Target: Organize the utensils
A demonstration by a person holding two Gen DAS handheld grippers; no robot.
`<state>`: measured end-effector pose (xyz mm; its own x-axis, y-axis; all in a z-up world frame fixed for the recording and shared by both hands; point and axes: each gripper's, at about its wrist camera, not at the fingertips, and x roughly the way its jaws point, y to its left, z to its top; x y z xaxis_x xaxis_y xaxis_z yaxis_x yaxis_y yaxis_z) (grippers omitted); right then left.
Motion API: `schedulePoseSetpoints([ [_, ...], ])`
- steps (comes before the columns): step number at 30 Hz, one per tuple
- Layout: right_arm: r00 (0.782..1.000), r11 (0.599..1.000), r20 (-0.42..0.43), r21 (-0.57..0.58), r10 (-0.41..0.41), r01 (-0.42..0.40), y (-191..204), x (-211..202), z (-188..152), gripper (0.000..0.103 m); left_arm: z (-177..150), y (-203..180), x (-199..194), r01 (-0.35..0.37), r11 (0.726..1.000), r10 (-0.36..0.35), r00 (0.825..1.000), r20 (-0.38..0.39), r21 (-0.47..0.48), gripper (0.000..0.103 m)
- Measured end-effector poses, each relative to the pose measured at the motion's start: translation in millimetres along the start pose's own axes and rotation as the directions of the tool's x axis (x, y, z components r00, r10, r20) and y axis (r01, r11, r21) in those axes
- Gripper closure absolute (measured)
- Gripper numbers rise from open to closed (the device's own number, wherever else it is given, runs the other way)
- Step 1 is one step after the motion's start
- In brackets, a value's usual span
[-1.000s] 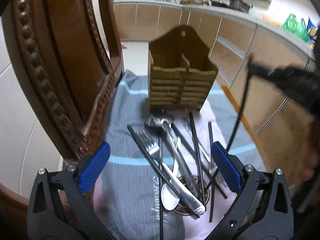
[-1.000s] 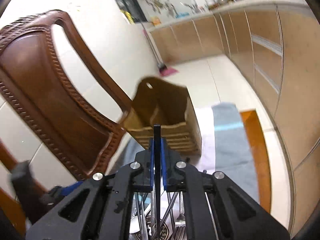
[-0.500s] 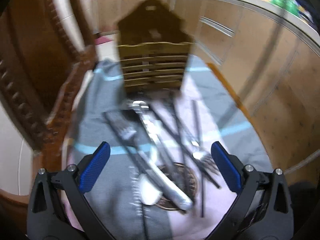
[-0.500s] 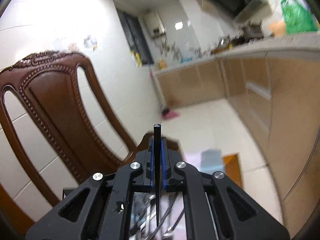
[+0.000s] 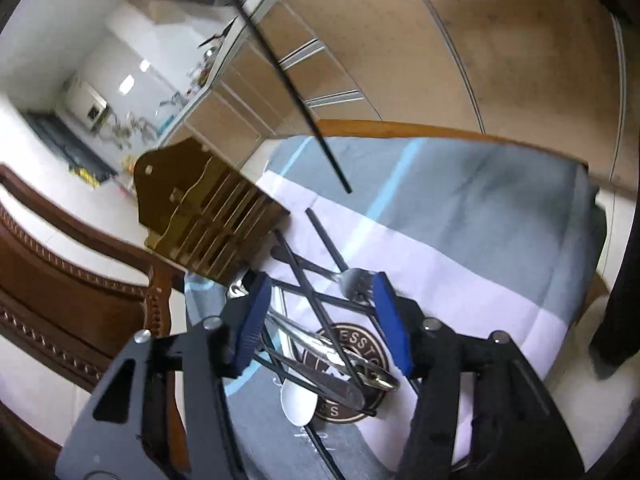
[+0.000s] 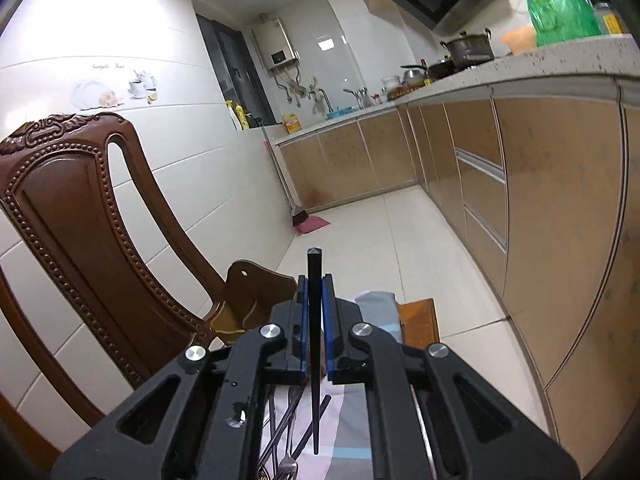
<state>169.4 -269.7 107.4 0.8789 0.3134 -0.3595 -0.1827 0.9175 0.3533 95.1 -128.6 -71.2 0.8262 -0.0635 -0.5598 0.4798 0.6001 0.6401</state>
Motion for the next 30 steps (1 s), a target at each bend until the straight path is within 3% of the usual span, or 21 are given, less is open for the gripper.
schedulePoseSetpoints([
  [5,1.000,1.000,0.001,0.000,0.004,-0.004,-2.9,-0.6,-1.9,0.096,2.7,-11.5,6.3,-0.051,0.998,0.050,0.999,0.012,0.045,0.052],
  [7,1.000,1.000,-0.002,-0.001,0.005,-0.005,-2.5,1.1,-1.2,0.096,3.4,-10.1,14.6,-0.038,0.999,0.039,0.999,-0.013,0.031,0.065],
  [9,1.000,1.000,-0.006,-0.004,0.007,-0.007,-1.3,2.8,-1.9,0.096,2.2,-9.7,21.6,-0.016,1.000,0.017,0.999,-0.041,0.014,0.090],
  [12,1.000,1.000,-0.006,-0.010,0.008,-0.008,1.3,4.3,-1.7,0.096,0.6,-2.2,30.0,0.037,0.998,-0.039,0.997,-0.062,-0.045,0.103],
  [15,1.000,1.000,-0.003,-0.017,0.009,-0.009,3.5,4.3,-1.9,0.096,2.1,15.3,23.3,0.041,0.991,-0.043,0.999,-0.013,-0.130,0.103],
  [20,1.000,1.000,0.000,-0.025,0.007,-0.007,5.5,3.3,-3.8,0.096,2.5,58.2,0.0,0.134,0.933,-0.120,0.991,0.062,-0.334,0.103],
  [22,1.000,1.000,-0.002,-0.021,0.006,-0.006,4.5,3.4,-4.3,0.096,-0.2,69.0,-3.3,0.156,0.922,-0.139,0.988,0.073,-0.355,0.103],
  [23,1.000,1.000,-0.003,-0.021,0.006,-0.006,4.5,3.6,-4.5,0.096,-2.2,69.2,-2.9,0.174,0.925,-0.160,0.985,0.070,-0.338,0.102],
  [24,1.000,1.000,-0.005,-0.023,0.004,-0.005,4.7,4.2,-4.6,0.096,-4.1,63.3,-3.6,0.160,0.942,-0.147,0.987,0.066,-0.294,0.088],
  [25,1.000,1.000,-0.009,-0.025,0.004,-0.005,4.9,5.3,-5.0,0.096,-5.1,54.2,-4.3,0.121,0.965,-0.109,0.992,0.062,-0.233,0.068],
  [26,1.000,1.000,-0.012,-0.024,0.005,-0.006,4.9,6.1,-5.0,0.096,-6.0,46.2,-5.9,0.091,0.978,-0.080,0.995,0.066,-0.186,0.028],
  [28,1.000,1.000,-0.021,-0.020,0.010,-0.010,4.8,8.4,-4.6,0.096,-7.3,24.3,-8.5,0.021,0.997,-0.014,0.995,0.095,-0.072,0.027],
  [30,1.000,1.000,-0.021,-0.018,0.011,-0.012,4.3,9.5,-3.6,0.096,-4.1,8.9,-5.9,0.010,1.000,-0.008,0.996,0.089,-0.022,0.042],
])
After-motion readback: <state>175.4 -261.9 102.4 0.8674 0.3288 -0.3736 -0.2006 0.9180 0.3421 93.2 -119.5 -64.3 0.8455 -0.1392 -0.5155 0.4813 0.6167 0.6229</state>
